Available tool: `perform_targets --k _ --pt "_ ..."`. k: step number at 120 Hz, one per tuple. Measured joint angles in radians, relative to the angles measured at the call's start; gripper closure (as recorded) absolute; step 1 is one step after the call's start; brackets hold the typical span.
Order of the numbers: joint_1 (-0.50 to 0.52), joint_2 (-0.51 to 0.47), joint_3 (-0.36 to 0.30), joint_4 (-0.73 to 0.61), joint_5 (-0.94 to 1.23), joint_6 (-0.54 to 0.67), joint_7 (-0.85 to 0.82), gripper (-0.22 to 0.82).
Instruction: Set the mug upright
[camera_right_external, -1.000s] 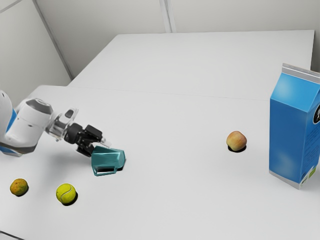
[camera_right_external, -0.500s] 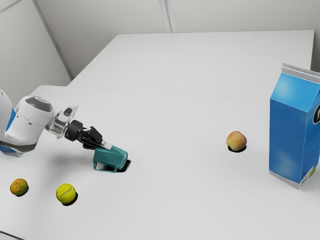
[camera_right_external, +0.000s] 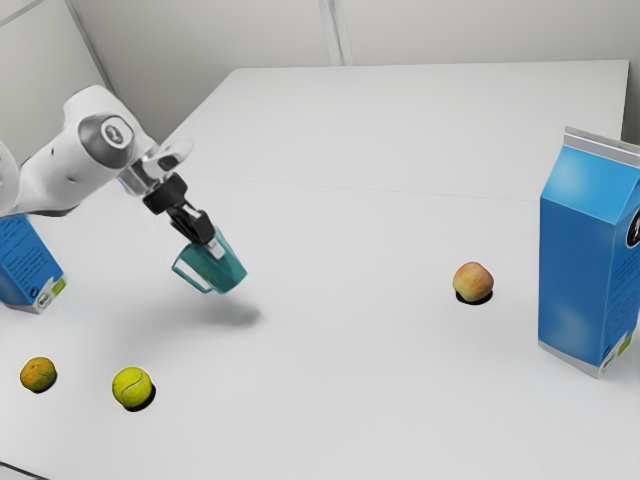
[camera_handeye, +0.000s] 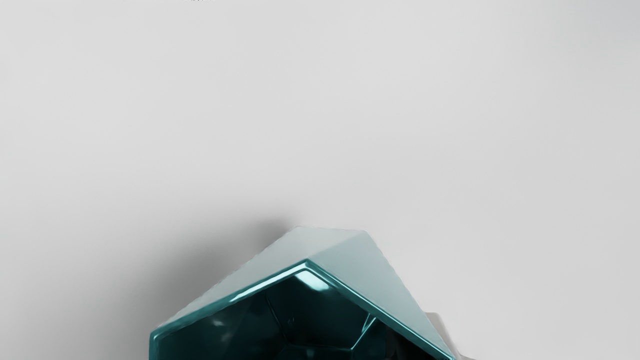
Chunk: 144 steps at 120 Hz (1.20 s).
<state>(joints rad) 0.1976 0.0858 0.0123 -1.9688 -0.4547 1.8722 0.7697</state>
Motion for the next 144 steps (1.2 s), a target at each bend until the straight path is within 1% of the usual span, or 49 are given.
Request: perform_targets --k 18,38,50,65,86,111,116,133,144 --pt "-0.057 -0.039 -0.036 0.010 0.221 0.073 -0.117 0.79" --pt "-0.079 -0.043 -0.062 -0.022 0.344 0.187 -0.232 0.79" --pt "-0.078 -0.032 -0.067 -0.072 0.380 0.258 -0.291 0.79" --pt "-0.059 0.004 -0.070 -0.091 0.412 0.313 -0.352 0.79" --pt "-0.058 0.050 -0.076 -0.095 0.435 0.352 -0.420 0.79" --pt "-0.058 0.077 -0.077 -0.110 0.442 0.381 -0.481 0.77" --pt "-0.058 0.080 -0.077 -0.110 0.441 0.384 -0.490 0.73" --pt "-0.058 0.082 -0.077 -0.110 0.431 0.389 -0.514 0.41" --pt "-0.058 0.071 -0.077 -0.110 0.427 0.390 -0.527 0.27"
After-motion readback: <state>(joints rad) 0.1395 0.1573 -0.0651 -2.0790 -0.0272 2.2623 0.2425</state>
